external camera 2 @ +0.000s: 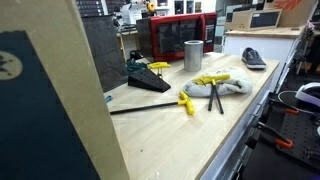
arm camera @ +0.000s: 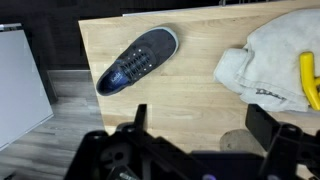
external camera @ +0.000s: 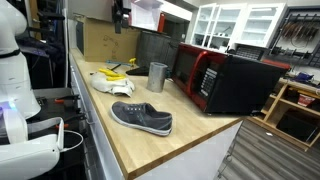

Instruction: Remove one wrench from the black stand and put it on the counter.

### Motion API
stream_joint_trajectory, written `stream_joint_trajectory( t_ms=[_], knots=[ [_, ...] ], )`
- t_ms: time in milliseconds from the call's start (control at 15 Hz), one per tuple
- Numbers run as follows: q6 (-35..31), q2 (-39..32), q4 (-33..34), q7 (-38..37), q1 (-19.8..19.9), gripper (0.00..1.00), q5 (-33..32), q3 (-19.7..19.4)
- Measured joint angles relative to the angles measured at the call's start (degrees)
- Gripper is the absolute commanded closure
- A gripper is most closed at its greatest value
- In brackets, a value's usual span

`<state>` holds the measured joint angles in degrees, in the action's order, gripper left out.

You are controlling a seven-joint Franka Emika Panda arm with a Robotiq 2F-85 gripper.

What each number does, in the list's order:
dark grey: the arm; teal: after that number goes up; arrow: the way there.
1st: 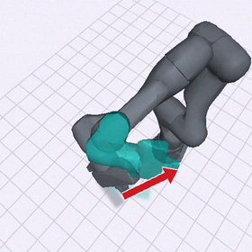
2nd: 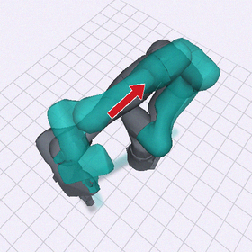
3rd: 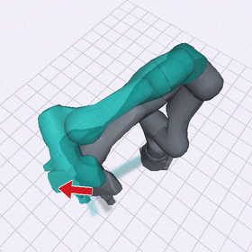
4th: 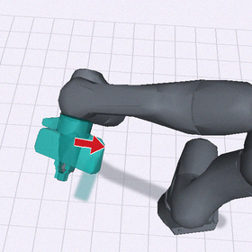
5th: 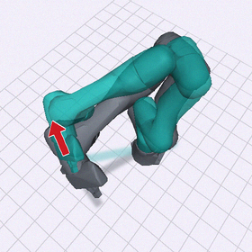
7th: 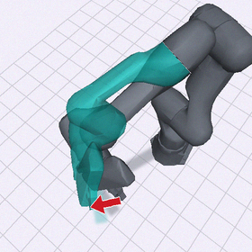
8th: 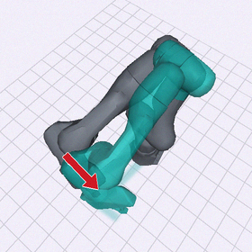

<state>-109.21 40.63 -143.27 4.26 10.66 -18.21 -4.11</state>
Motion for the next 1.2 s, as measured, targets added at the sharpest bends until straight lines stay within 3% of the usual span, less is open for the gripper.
stream_joint_trajectory(
  t_ms=[667, 1200],
  knots=[
    [-0.1, -0.3, 0.2, -0.4, -1.2, 0.00, 0.2, 0.3],
    [-1.3, -3.6, 3.0, -0.7, -9.5, 0.00, 4.6, 3.6]
  ],
)
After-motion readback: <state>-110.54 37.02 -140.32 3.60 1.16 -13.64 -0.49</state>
